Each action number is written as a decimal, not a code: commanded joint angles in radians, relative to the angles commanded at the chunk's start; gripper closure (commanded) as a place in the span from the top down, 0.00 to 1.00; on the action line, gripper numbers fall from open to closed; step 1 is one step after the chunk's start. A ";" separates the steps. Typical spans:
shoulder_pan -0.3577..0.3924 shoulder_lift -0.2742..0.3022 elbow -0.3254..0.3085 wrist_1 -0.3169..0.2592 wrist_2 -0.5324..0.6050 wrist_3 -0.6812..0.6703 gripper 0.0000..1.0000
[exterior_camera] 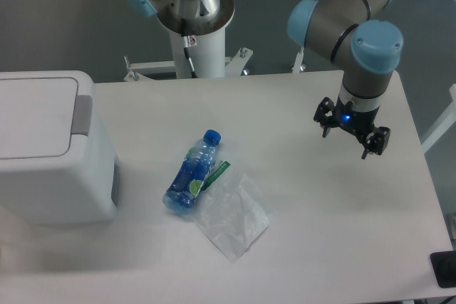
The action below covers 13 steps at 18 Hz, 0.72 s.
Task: Open the trash can
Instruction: 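Raise the open gripper above the table beside the bottle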
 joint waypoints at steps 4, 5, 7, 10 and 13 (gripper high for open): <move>-0.003 -0.002 -0.006 0.005 0.000 -0.005 1.00; -0.003 0.000 -0.006 0.006 -0.011 -0.005 1.00; -0.003 0.000 -0.017 0.011 -0.014 -0.005 1.00; -0.006 0.023 -0.046 0.014 0.004 -0.079 1.00; -0.017 0.047 -0.037 0.003 0.014 -0.141 1.00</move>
